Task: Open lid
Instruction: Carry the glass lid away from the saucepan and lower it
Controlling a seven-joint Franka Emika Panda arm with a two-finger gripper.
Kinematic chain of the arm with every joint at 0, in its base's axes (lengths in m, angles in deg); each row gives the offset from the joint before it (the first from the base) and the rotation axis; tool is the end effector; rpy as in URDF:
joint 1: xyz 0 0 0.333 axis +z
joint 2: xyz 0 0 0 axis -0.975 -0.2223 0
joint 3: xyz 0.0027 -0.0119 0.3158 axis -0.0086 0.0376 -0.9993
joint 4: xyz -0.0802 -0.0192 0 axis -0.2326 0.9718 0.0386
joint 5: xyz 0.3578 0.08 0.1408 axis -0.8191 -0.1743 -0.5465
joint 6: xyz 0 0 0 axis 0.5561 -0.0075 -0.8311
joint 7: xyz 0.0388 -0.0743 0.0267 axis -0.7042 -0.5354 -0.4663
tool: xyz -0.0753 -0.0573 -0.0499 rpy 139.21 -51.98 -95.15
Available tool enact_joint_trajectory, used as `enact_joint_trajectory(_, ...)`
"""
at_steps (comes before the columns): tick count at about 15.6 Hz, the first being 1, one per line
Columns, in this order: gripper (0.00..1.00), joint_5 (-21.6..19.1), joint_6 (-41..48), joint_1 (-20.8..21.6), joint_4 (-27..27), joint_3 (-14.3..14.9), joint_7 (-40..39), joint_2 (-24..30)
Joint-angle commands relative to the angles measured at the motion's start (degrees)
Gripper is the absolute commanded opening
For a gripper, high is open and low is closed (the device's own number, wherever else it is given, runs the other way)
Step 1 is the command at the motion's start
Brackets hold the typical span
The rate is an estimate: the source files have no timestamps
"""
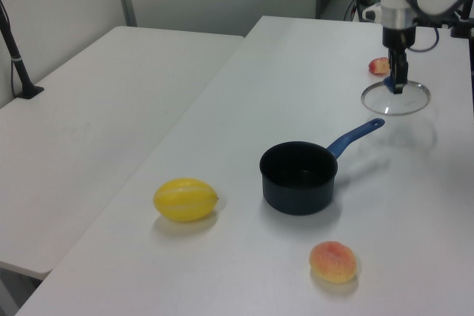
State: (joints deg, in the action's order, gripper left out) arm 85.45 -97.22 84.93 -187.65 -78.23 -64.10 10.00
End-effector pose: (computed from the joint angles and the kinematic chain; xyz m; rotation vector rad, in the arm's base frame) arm 0.4864 -0.0342 0.4042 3.0528 0.5560 -0.1107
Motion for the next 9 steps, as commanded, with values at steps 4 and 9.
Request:
enact_joint_trajectory(4, 0.11, 1.0, -9.8, 1.1, -3.0, 0.0, -0.9, -3.5)
enact_joint_trajectory(9, 0.12, 1.0, -12.9, 2.1, -3.6, -0.2, -0.5, -6.6)
